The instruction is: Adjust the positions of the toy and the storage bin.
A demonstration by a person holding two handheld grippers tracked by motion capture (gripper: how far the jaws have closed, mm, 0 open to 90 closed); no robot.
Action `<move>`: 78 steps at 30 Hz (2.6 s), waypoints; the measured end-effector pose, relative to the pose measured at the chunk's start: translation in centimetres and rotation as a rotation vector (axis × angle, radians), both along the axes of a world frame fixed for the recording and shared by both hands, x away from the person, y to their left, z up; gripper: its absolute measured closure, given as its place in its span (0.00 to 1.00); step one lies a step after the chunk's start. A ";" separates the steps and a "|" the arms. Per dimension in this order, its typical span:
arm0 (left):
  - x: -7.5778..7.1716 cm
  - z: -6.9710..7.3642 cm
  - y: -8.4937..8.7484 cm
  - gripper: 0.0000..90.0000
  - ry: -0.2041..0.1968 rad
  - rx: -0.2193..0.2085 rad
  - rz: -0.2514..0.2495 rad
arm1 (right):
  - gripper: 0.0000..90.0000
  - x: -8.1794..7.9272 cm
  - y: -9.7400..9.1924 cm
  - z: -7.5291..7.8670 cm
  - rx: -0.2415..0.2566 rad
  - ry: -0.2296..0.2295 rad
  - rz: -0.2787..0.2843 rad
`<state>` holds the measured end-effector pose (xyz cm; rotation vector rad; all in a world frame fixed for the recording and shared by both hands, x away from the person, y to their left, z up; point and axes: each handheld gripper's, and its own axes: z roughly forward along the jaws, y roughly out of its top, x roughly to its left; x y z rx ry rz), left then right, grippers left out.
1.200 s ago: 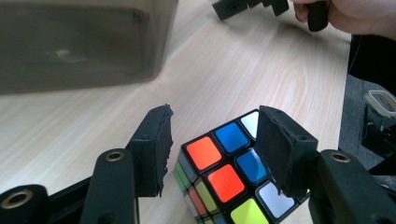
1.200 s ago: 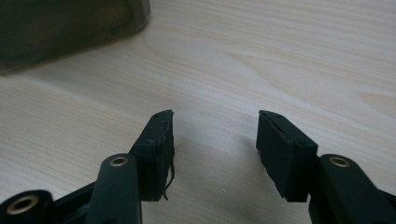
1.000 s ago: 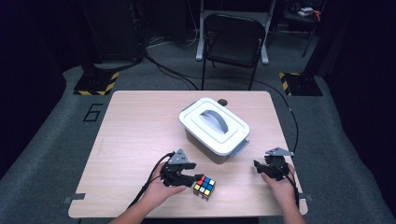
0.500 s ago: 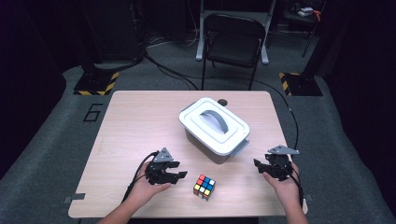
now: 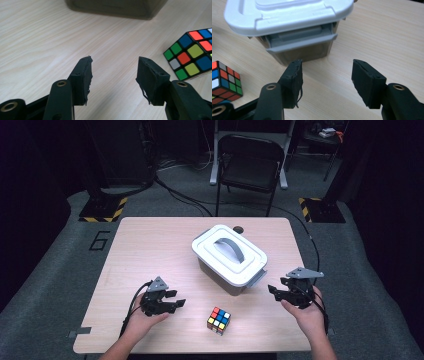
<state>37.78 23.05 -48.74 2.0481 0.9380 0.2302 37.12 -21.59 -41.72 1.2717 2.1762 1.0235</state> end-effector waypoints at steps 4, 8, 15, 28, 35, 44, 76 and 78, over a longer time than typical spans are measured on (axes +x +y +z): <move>0.3 -0.2 0.8 0.51 -0.003 0.012 0.025 | 0.48 0.2 0.6 1.3 -0.006 -0.013 0.025; 0.7 -0.6 1.7 0.51 -0.001 0.014 0.058 | 0.48 0.5 0.9 2.0 0.008 -0.016 0.035; 1.2 -1.4 2.5 0.51 0.002 0.046 0.091 | 0.50 1.3 1.6 3.5 -0.005 -0.026 0.063; 1.6 -2.4 2.3 0.51 0.019 0.096 0.087 | 0.52 3.6 3.5 3.9 0.008 -0.035 0.096; 1.7 -2.7 2.2 0.51 0.022 0.115 0.084 | 0.54 5.3 4.7 3.8 0.002 -0.018 0.111; 2.1 -3.0 2.6 0.50 0.017 0.138 0.105 | 0.53 6.8 6.4 3.8 -0.016 -0.009 0.139; 2.0 -4.1 2.9 0.41 -0.099 0.144 0.135 | 0.52 10.9 10.1 3.4 0.035 -0.017 0.138; 2.0 -4.1 2.9 0.41 -0.099 0.145 0.136 | 0.53 11.0 10.2 3.3 0.039 -0.016 0.140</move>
